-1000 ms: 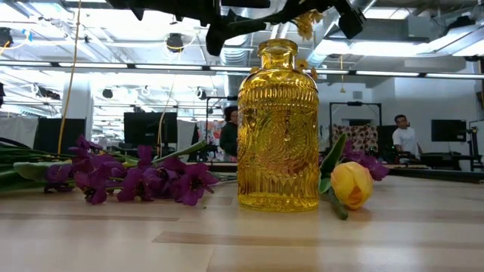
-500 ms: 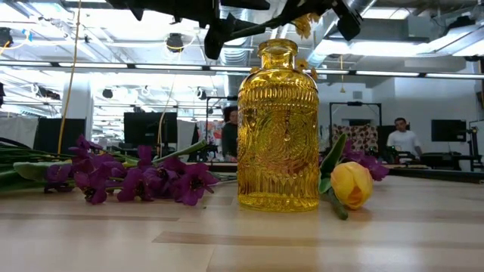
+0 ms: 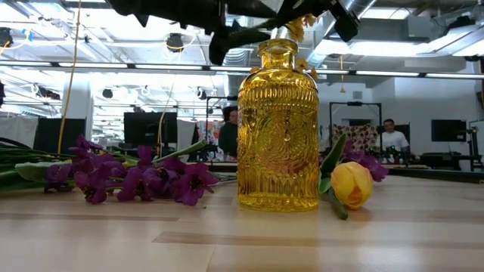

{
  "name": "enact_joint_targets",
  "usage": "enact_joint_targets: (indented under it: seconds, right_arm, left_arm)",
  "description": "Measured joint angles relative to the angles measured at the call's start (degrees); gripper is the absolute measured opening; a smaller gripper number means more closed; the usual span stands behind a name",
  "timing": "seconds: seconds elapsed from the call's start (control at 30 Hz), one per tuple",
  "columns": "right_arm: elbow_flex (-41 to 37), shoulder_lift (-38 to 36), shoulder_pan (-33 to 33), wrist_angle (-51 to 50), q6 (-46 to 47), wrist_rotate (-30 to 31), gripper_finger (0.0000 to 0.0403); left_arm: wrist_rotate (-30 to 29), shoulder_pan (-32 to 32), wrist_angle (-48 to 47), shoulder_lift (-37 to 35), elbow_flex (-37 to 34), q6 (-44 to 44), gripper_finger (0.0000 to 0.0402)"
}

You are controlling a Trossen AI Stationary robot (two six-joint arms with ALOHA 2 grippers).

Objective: Sort flowers into vase by color
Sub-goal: Put the right yellow flowers into the transparent vase

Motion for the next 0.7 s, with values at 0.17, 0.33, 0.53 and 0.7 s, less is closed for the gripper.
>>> enact_joint_targets:
  seconds: [0.17,0.33,0.53,0.7]
  right_arm:
    - [0.02,0.02,0.0,0.07,0.0,0.08,0.0043]
    - [0.04,0.0,0.0,-0.1,0.09,-0.56,0.0043]
    - [0.04,-0.02,-0.04,-0.06,0.22,-0.46,0.0043]
    - [0.04,-0.02,-0.04,0.07,0.22,-0.36,0.0047]
  left_arm:
    - [2.48,-0.02,2.91,1.47,0.1,-0.51,0.0189]
    - [3.47,-0.07,3.26,3.17,0.01,-1.26,0.0176]
    - [3.12,-0.09,3.46,3.1,-0.01,0.39,0.0126]
    - [2.89,-0.07,3.13,2.99,-0.01,0.4,0.0057]
